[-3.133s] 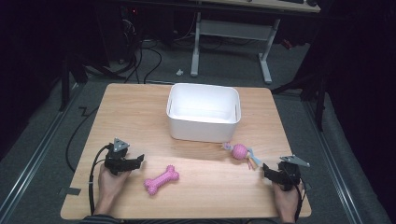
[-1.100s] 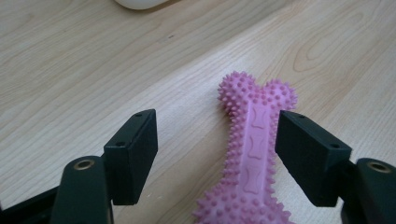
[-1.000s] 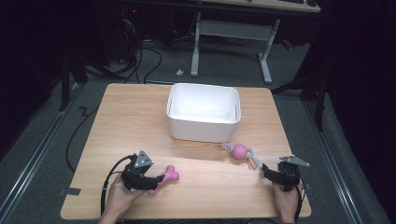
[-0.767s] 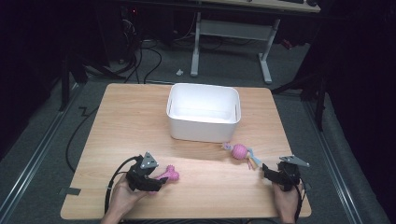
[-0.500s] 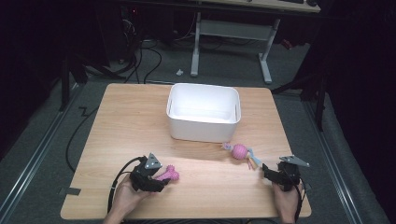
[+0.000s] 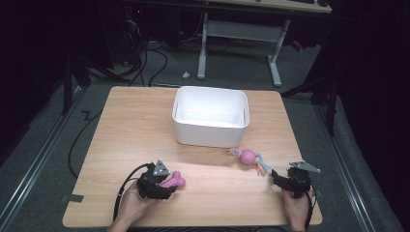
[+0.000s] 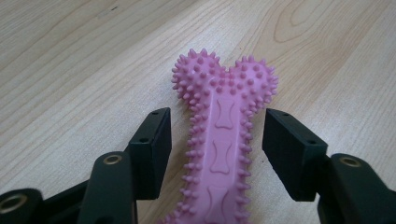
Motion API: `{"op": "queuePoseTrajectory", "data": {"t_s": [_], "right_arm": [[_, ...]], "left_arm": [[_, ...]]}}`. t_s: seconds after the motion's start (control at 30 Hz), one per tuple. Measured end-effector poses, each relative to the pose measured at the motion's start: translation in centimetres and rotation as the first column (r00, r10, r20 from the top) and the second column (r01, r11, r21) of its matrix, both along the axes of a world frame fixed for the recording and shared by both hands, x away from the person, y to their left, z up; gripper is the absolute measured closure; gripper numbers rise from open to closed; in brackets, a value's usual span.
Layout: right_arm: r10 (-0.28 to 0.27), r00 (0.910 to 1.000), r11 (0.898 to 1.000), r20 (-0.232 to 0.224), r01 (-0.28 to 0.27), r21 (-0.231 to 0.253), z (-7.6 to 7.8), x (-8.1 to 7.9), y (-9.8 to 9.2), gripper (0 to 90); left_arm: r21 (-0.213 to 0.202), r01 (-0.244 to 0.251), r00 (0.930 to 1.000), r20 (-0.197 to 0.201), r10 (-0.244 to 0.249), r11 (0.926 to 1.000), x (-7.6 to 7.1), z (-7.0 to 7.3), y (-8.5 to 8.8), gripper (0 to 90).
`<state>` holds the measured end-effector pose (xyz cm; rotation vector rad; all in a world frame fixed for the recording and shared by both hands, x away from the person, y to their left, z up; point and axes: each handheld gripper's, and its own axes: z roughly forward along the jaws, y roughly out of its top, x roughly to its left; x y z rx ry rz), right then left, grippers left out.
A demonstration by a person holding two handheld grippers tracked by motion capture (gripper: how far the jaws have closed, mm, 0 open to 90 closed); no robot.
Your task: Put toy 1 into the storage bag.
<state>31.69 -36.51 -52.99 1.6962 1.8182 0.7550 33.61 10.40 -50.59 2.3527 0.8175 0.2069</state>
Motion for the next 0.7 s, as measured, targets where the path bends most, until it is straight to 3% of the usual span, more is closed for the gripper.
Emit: {"op": "queuePoseTrajectory", "data": {"t_s": [0.7], "right_arm": [[0.000,1.0000,1.000,0.000,0.000,0.000,0.00,0.00,0.01,21.7]], "left_arm": [[0.047,0.027,0.9996,0.001,-0.027,0.9985,0.04,0.24,-0.37,56.7]]}}
